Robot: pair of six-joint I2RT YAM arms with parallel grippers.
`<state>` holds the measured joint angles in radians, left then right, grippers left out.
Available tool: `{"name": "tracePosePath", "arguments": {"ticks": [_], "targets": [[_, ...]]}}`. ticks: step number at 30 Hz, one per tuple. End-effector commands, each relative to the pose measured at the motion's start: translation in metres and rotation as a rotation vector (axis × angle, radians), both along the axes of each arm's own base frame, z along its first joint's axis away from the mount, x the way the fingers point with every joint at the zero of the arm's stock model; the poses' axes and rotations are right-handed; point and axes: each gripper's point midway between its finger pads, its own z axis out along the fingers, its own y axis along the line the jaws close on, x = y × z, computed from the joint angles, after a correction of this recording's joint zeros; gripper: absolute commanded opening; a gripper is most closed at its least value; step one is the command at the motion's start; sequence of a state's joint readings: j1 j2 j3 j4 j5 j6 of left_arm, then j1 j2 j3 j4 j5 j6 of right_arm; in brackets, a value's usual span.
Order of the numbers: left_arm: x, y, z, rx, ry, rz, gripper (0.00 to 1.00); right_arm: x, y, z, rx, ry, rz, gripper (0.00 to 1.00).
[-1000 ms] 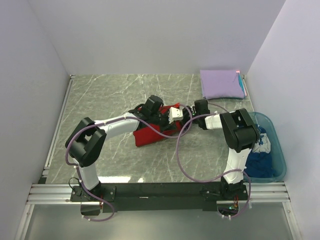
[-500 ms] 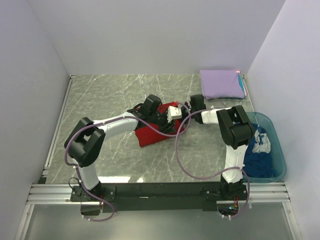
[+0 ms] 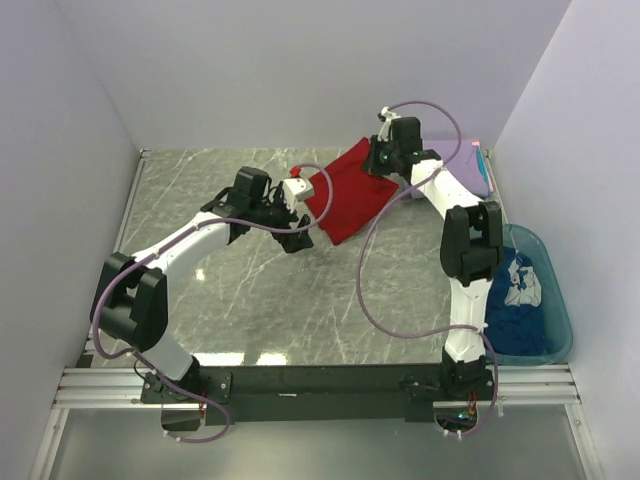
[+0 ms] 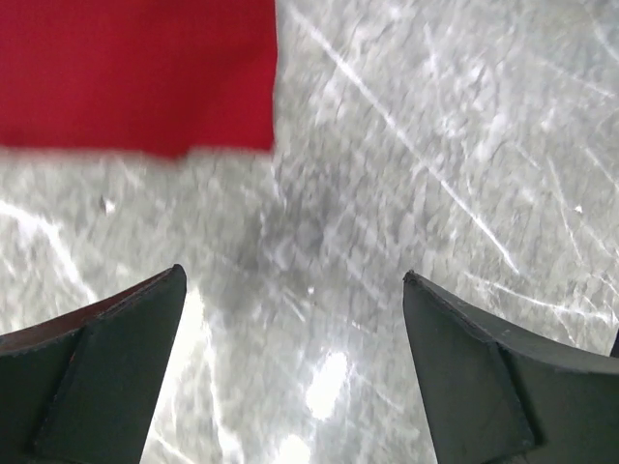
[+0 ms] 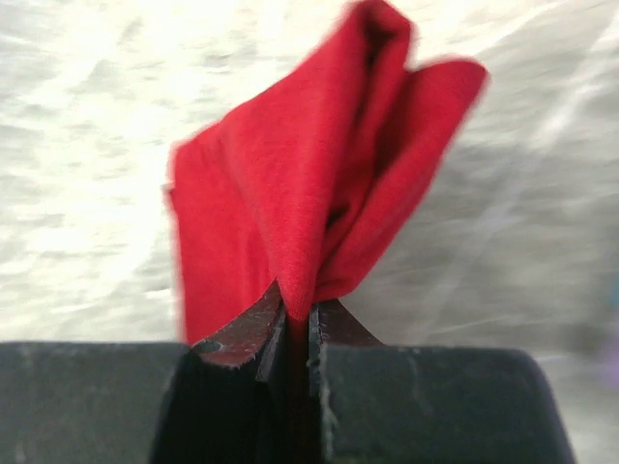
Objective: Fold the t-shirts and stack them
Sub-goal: Neatly place the folded tshirt to the corner
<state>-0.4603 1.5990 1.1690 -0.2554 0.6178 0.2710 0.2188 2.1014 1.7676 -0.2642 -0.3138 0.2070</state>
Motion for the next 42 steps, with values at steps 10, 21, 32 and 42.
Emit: {"name": "tracePosePath", "arguments": {"ticks": [10, 21, 32, 42], "targets": [[-0.008, 0.028, -0.010, 0.045, 0.091, 0.144, 1.00, 0.070, -0.091, 0.045, -0.328, -0.201, -0.034, 0.00], [-0.003, 0.025, -0.008, 0.026, 0.089, 0.162, 0.99, 0.073, -0.109, 0.104, -0.390, -0.341, -0.048, 0.00], [-0.004, 0.026, -0.012, 0.044, 0.106, 0.157, 0.99, 0.069, -0.111, 0.155, -0.350, -0.426, -0.085, 0.00], [-0.015, 0.036, -0.013, 0.070, 0.082, 0.154, 0.99, 0.065, -0.107, 0.187, -0.296, -0.476, -0.114, 0.00]]}}
